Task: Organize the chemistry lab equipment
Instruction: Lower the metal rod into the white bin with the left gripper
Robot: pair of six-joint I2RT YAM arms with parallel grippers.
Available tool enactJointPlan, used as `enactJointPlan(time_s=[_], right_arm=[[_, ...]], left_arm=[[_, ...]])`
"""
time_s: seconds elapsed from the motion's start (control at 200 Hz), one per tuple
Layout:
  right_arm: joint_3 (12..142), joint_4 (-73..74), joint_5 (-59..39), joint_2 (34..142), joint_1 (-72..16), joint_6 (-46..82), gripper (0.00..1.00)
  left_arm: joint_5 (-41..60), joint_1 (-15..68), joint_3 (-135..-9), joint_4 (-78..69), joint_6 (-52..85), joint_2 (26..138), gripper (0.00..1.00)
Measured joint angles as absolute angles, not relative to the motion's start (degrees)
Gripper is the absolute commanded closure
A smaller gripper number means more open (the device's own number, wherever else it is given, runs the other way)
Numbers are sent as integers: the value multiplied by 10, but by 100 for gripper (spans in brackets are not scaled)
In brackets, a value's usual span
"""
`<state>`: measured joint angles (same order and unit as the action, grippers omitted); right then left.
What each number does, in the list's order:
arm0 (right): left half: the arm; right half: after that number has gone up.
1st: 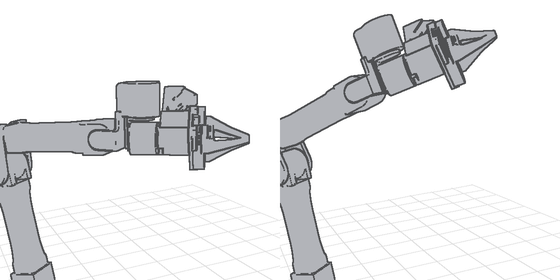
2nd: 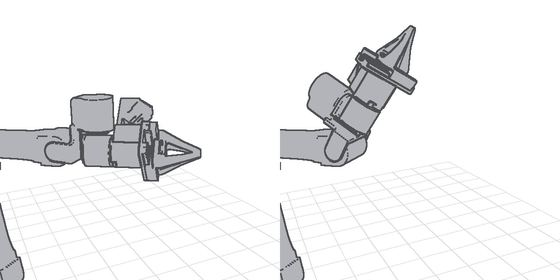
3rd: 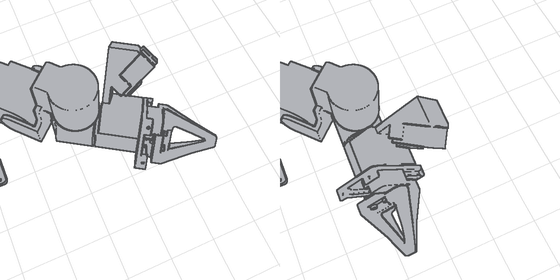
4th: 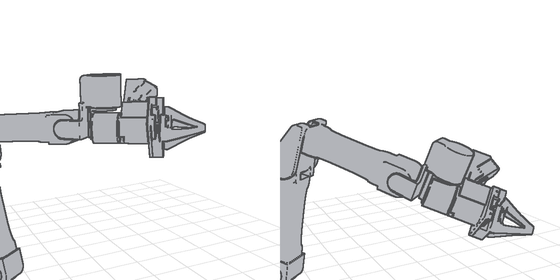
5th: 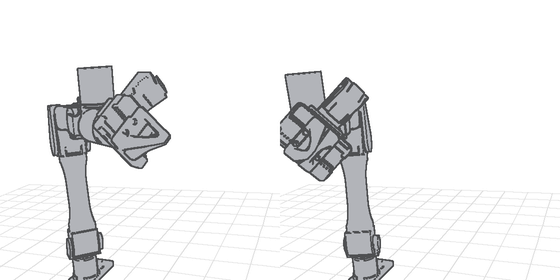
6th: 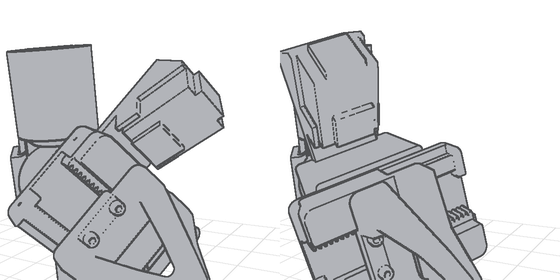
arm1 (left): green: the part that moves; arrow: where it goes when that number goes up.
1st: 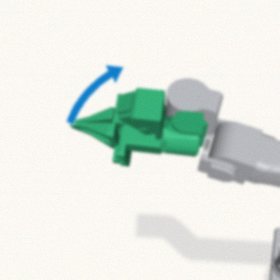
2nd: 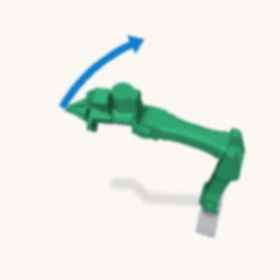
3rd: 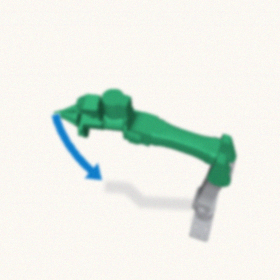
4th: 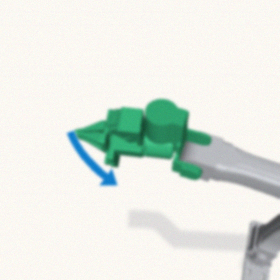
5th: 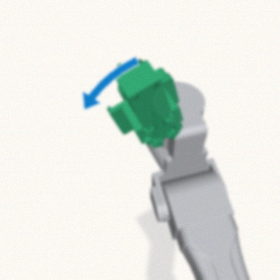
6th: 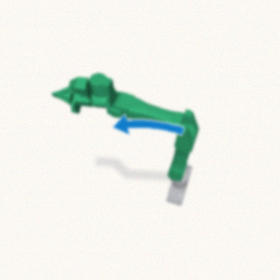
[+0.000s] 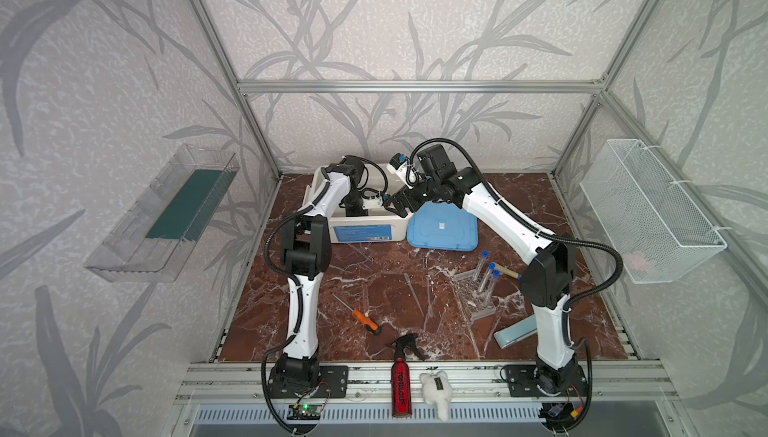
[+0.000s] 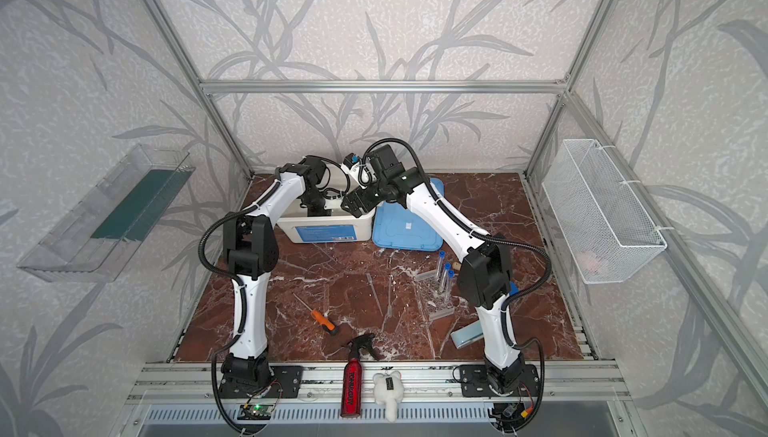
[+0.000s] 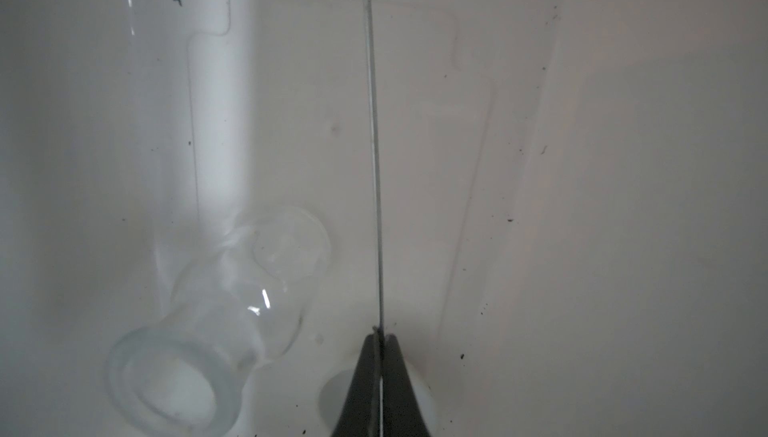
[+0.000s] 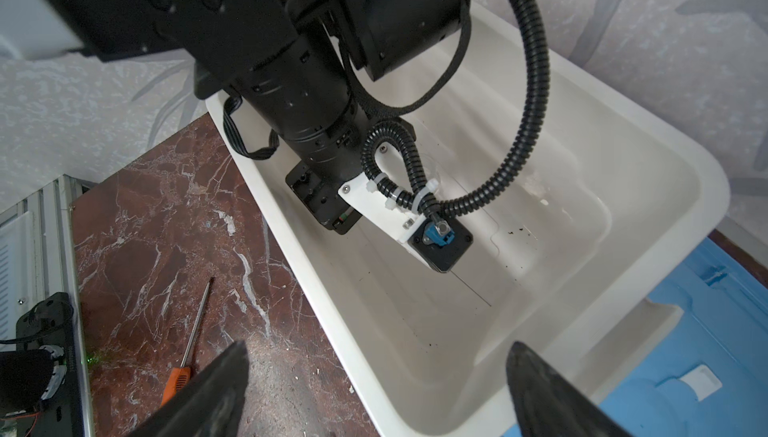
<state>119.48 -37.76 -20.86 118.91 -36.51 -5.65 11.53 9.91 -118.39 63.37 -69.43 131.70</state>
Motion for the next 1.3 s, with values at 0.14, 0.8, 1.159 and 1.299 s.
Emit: enactJointPlan(time_s=[0.14, 0.8, 1.159, 1.299], right_arm=[[1195, -378, -209, 1193, -365, -53, 5], [1193, -376, -201, 1194, -365, -54, 5], [1169, -372, -192, 1172, -365, -56, 5], [1134, -354, -186, 1135, -365, -56, 5]], left_arm=[[115, 101, -1184, 633, -689, 1320, 95], [93, 111, -1179, 613, -659, 1334, 76], [87, 112, -1169, 610, -648, 1298, 60], [86, 112, -1169, 609, -642, 1257, 46]])
